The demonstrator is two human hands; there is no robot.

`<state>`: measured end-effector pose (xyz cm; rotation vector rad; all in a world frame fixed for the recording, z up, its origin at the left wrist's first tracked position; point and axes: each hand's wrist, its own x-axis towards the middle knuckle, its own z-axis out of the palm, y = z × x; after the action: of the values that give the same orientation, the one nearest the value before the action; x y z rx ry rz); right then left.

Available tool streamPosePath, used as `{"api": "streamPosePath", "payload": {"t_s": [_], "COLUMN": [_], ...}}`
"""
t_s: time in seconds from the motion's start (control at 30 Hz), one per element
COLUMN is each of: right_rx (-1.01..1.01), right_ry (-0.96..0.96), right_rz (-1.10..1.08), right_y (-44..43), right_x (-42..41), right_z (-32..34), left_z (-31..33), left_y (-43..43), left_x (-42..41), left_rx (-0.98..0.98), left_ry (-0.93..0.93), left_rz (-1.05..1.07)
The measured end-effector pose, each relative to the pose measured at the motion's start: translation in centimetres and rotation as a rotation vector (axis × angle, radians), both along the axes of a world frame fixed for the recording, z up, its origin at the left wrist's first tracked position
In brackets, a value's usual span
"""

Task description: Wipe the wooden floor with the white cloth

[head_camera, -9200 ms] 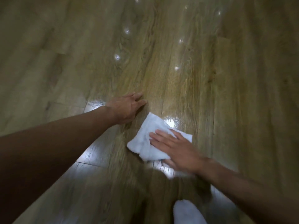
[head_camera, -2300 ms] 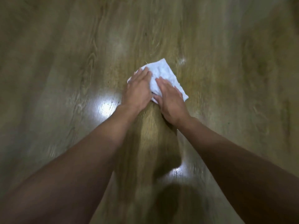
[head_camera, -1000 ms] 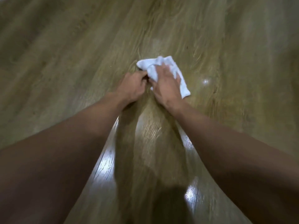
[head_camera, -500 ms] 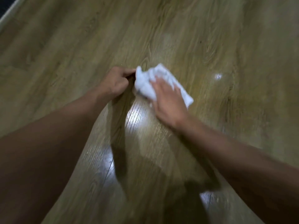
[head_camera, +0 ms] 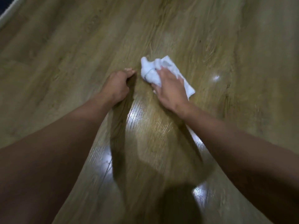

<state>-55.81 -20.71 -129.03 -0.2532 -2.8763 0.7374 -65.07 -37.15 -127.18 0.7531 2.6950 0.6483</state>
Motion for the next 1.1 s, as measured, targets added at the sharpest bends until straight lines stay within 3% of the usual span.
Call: {"api": "streamPosePath", "payload": {"t_s": [0.07,0.13,0.23,0.3,0.4,0.5,0.6,0.7,0.8,0.87,1.0,1.1], "right_rx": [0.057,0.105,0.108,0.071,0.023,0.034,0.024,0.089,0.141,0.177,0.234,0.174], "right_ry": [-0.023,-0.004,-0.023,-0.082,-0.117,-0.071,-0.107,-0.088,-0.183,-0.198,-0.171,-0.204], "right_rz": [0.167,0.493,0.898,0.776,0.317,0.069,0.214,0.640,0.991,0.846,0.208,0.132], "right_y": [-3.7,-6.2,-5.1,-2.4,1.9,-0.1,-6.3,-9.6,-6.8,-3.9,-1.0,-5.4], "right_x": [5.6,11.5,12.7,9.3,3.2,2.5,10.3,19.1,18.8,15.0,8.6,11.1], "right_z": [-1.2,-1.6,-1.0,-0.7,0.0,0.3,-0.7,-0.5,0.2,0.5,1.4,1.0], "left_z": [0.0,0.0,0.3,0.3,0.4,0.5,0.5,0.5,0.6,0.9,1.5,2.0], "left_y": [-0.3,-0.8,-1.3,-1.3,-1.2,-2.2,-3.9,-5.3,-5.8,-5.5,-5.5,-6.8], "left_x": [0.4,0.7,1.4,2.0,2.7,3.8,5.6,6.5,6.1,6.4,7.7,8.6], "left_rx": [0.020,-0.034,-0.114,-0.134,-0.126,-0.102,-0.093,-0.162,-0.247,-0.266,-0.292,-0.307], "left_ry": [-0.018,-0.025,0.003,0.009,0.033,0.053,0.064,0.057,0.027,0.023,0.001,-0.017], "left_rz": [0.055,0.053,-0.026,-0.054,-0.053,0.013,-0.040,-0.116,-0.151,-0.171,-0.179,-0.213]}}
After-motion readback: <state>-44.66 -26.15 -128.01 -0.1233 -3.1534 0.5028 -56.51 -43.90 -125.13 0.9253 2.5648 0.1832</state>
